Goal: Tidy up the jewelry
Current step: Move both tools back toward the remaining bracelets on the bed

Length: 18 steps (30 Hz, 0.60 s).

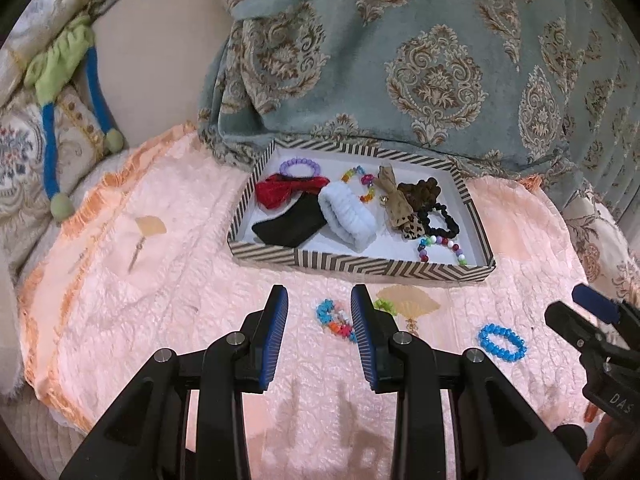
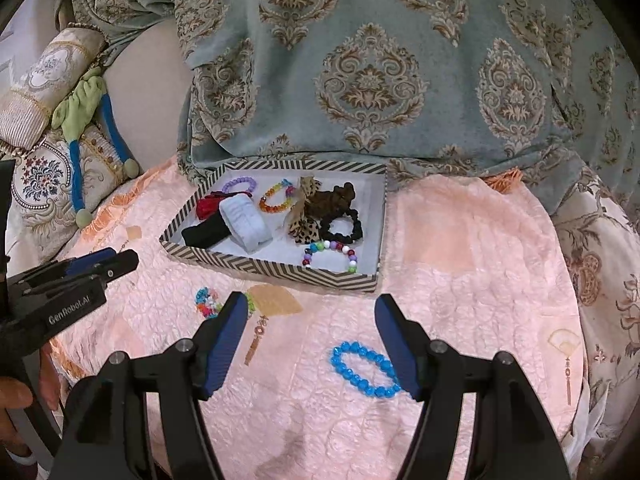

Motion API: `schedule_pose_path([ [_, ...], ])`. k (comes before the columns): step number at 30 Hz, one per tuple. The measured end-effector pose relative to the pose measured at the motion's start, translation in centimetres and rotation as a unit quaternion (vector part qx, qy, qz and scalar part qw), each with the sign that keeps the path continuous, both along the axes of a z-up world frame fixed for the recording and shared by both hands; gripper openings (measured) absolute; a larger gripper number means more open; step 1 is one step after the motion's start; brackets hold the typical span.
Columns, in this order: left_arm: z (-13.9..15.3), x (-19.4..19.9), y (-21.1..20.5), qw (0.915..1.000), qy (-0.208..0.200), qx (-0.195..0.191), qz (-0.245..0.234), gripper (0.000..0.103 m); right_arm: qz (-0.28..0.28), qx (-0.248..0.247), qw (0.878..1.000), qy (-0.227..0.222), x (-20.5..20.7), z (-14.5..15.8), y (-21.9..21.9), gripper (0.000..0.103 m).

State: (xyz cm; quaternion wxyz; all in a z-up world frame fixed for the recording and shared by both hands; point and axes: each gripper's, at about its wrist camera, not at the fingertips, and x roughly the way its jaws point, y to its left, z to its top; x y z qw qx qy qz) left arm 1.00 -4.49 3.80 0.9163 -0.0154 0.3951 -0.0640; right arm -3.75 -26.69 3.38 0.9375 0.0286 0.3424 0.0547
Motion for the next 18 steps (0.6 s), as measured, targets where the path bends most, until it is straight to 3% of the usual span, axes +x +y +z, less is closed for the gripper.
schedule_pose_path([
  [7,-2.3,1.3,1.9,0.9956,0.058,-0.073,0.001,0.016,-0.016,0.001,0.999,0.034,-0.2,-3.0,-2.6,0.069],
  [13,-5.6,3.2,1.9,0.9851,0.12,-0.123,-0.005,0.016,-0.042,0.015,0.995,0.085,0.3,-6.9,-5.8,0.069],
  [18,-8.4,5.2,2.2,0.9726,0.153,-0.175,0.01,0.029,-0.045,0.008,0.992,0.116,1.5,-8.9,-6.7,0.069],
])
